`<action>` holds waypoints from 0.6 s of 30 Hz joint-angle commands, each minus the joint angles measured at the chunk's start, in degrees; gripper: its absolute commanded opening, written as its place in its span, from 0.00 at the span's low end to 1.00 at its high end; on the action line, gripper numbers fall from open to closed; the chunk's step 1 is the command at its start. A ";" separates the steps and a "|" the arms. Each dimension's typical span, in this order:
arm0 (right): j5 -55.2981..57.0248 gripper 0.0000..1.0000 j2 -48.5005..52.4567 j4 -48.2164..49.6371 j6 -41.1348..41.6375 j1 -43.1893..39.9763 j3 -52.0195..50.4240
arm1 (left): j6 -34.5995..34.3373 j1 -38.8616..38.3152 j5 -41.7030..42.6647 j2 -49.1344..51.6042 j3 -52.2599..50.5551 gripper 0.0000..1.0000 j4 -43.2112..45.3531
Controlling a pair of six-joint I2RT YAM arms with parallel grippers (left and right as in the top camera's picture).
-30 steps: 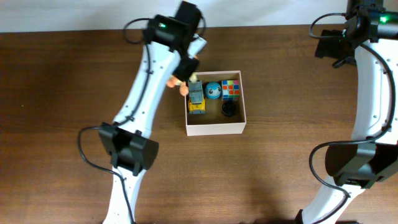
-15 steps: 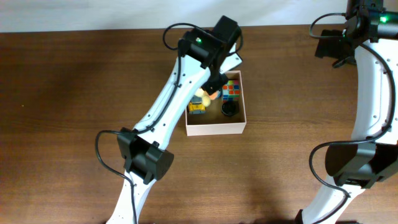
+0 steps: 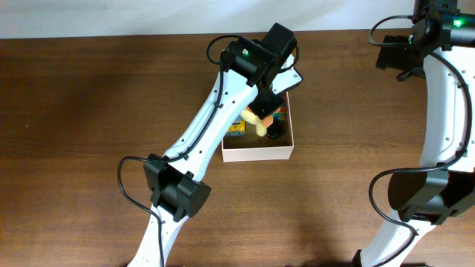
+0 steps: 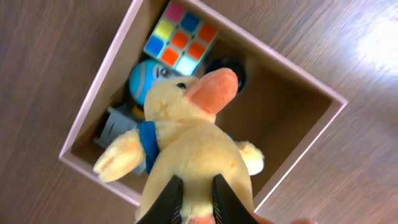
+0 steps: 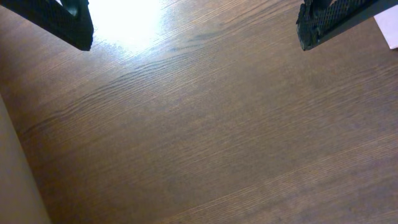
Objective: Pack container
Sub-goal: 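Lift the duck with the left gripper and carry it over the box, then lower the duck into the box's front corner and open the left gripper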
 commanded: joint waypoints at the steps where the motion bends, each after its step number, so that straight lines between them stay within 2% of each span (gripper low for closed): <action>1: -0.09 0.99 -0.07 0.02 0.02 0.11 0.04 | 0.85 -0.50 4.13 0.39 1.40 0.16 0.52; 6: -0.09 0.99 -0.07 0.02 0.02 0.11 0.04 | 0.85 -0.48 4.81 0.42 -0.20 0.15 1.70; 18: -0.09 0.99 -0.07 0.02 0.02 0.11 0.07 | 0.85 -0.57 5.55 0.46 -13.53 0.15 4.46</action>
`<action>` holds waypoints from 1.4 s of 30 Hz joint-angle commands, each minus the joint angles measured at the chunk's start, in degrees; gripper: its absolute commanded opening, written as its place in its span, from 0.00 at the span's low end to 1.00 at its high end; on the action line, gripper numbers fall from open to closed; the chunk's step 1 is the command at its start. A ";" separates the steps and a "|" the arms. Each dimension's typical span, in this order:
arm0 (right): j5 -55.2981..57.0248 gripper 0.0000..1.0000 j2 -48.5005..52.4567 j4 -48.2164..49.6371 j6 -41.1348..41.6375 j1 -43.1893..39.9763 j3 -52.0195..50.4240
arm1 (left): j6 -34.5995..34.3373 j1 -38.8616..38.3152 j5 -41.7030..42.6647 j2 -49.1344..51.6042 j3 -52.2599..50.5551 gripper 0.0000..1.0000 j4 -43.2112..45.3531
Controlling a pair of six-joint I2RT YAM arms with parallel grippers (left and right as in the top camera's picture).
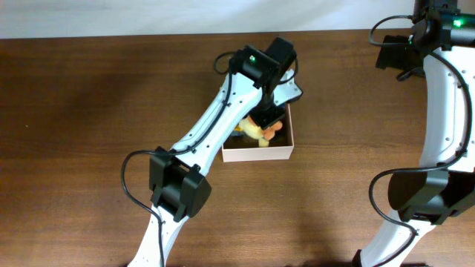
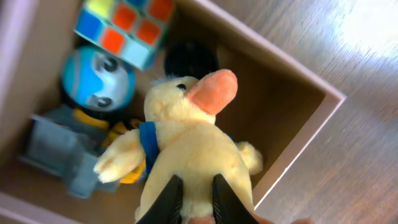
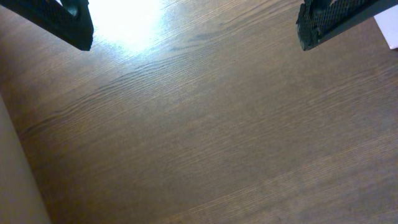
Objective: Pack container
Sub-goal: 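Lower the duck into the box's front corner and open the left gripper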
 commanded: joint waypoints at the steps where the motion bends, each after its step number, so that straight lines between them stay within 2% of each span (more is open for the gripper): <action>1: -0.09 0.99 -0.07 0.02 -0.02 0.11 0.04 | 0.85 -0.39 2.43 0.46 -2.86 0.15 0.79; 5: -0.09 0.99 -0.07 0.02 -0.02 0.11 0.07 | 0.85 -0.39 5.42 0.46 -4.96 0.15 2.32; 18: -0.09 0.99 -0.07 0.04 -0.02 0.11 0.04 | 0.87 -0.37 5.46 0.46 -6.16 0.15 7.19; 25: -0.09 0.99 -0.07 0.02 -0.02 0.11 0.04 | 0.87 -0.37 5.44 0.46 -10.27 0.16 7.85; 26: -0.09 0.99 -0.07 0.02 -0.02 0.11 0.04 | 0.87 -0.37 5.44 0.46 -11.15 0.20 7.85; 28: -0.09 0.99 -0.07 0.04 -0.02 0.11 0.04 | 0.87 -0.37 5.40 0.46 -12.41 0.53 7.82; 29: -0.09 0.99 -0.07 0.02 -0.02 0.11 0.07 | 0.87 -0.37 5.20 0.46 -12.70 0.66 7.80; 32: -0.09 0.99 -0.07 0.04 -0.02 0.11 0.04 | 0.87 -0.33 3.41 0.46 -12.76 0.85 7.85; 42: -0.09 0.99 -0.07 0.04 -0.02 0.11 0.07 | 0.90 -0.15 -1.05 0.44 -12.63 0.87 8.98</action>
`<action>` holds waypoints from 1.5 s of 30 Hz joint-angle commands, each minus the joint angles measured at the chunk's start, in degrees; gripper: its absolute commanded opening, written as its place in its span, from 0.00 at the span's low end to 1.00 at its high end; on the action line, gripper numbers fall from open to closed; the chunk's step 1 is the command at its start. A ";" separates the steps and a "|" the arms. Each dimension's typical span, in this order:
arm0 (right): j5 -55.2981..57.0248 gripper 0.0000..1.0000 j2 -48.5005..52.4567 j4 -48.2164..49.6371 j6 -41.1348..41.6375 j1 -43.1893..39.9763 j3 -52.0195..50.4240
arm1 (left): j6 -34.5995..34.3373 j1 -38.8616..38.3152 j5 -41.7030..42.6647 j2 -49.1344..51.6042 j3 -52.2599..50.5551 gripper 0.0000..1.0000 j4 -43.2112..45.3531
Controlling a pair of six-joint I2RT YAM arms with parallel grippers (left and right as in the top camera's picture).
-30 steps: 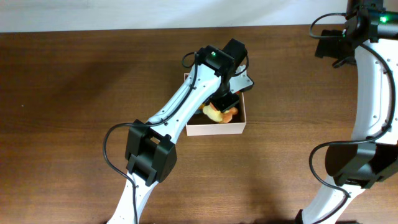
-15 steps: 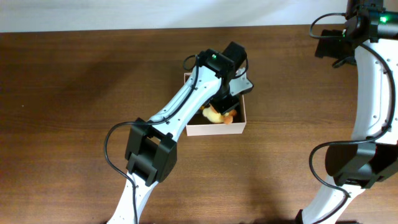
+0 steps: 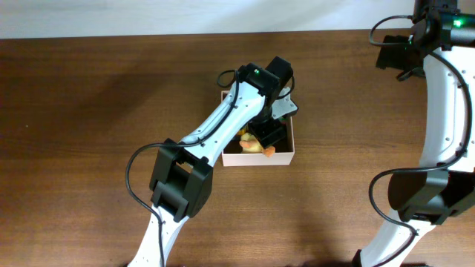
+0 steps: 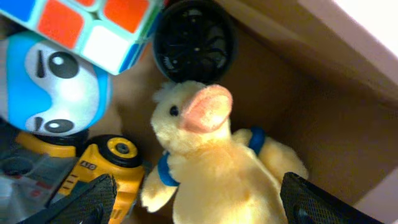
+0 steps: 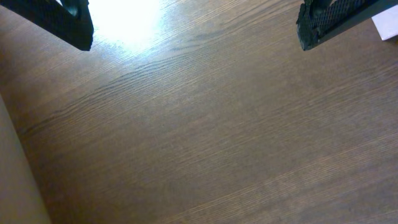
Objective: Pack container
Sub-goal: 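Lower the duck into the box's front corner and open the left gripper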
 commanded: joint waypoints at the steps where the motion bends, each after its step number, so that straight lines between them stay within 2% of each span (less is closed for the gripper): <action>1: -0.09 0.99 -0.07 0.02 0.02 0.11 0.04 | 0.52 -0.04 -1.33 0.44 -0.35 0.87 0.39; 21: -0.09 0.99 -0.07 0.02 0.02 0.11 0.04 | 0.50 7.48 -3.43 0.44 -0.37 0.87 -0.37; 45: -0.09 0.99 -0.07 0.02 0.02 0.11 0.04 | 0.48 3.82 -3.45 0.39 2.93 0.87 0.09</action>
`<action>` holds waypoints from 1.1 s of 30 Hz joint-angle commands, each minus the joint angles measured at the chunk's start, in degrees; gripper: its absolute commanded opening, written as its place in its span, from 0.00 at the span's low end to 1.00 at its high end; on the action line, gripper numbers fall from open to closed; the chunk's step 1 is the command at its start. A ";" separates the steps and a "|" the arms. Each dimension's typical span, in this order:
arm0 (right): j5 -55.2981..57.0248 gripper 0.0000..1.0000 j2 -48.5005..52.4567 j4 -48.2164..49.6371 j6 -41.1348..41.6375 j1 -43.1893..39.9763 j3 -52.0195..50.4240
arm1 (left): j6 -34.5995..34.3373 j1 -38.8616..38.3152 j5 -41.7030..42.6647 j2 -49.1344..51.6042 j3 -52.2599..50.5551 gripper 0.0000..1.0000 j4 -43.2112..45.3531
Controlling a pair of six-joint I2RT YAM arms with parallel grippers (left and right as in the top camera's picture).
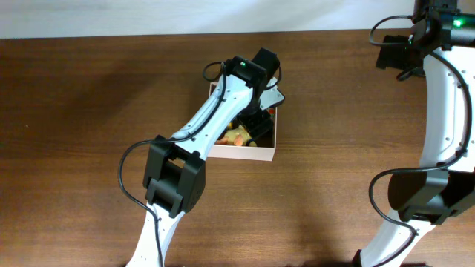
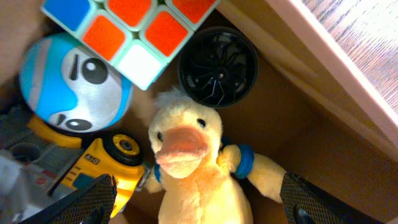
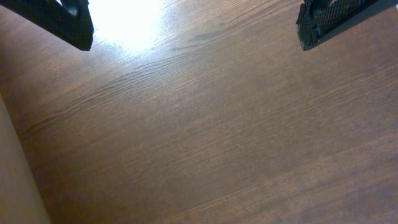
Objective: Pack container
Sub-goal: 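Lower the duck into the box's front corner and open the left gripper, then raise the left gripper out of the box and withdraw left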
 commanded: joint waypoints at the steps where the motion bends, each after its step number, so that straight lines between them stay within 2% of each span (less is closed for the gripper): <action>1: -0.09 0.99 -0.07 0.00 0.00 0.11 0.04 | 0.48 0.11 -0.39 0.37 2.69 0.87 -0.42; 6: -0.09 0.99 -0.07 0.02 0.00 0.11 0.04 | 0.24 0.11 -1.05 0.35 7.74 0.87 -2.49; 15: -0.09 0.99 -0.07 0.00 0.00 0.11 0.04 | -6.49 2.69 -6.51 0.33 25.00 0.87 -4.98; 19: -0.09 0.99 -0.07 0.02 0.00 0.11 0.04 | -12.70 7.43 -7.32 0.33 29.62 0.87 -6.36; 24: -0.09 0.99 -0.07 0.00 0.00 0.11 0.04 | -19.32 15.74 -7.32 0.35 29.97 0.87 -9.35; 33: -0.09 0.99 -0.07 0.00 0.00 0.11 0.04 | -25.16 30.10 -7.30 0.35 29.97 0.87 -10.84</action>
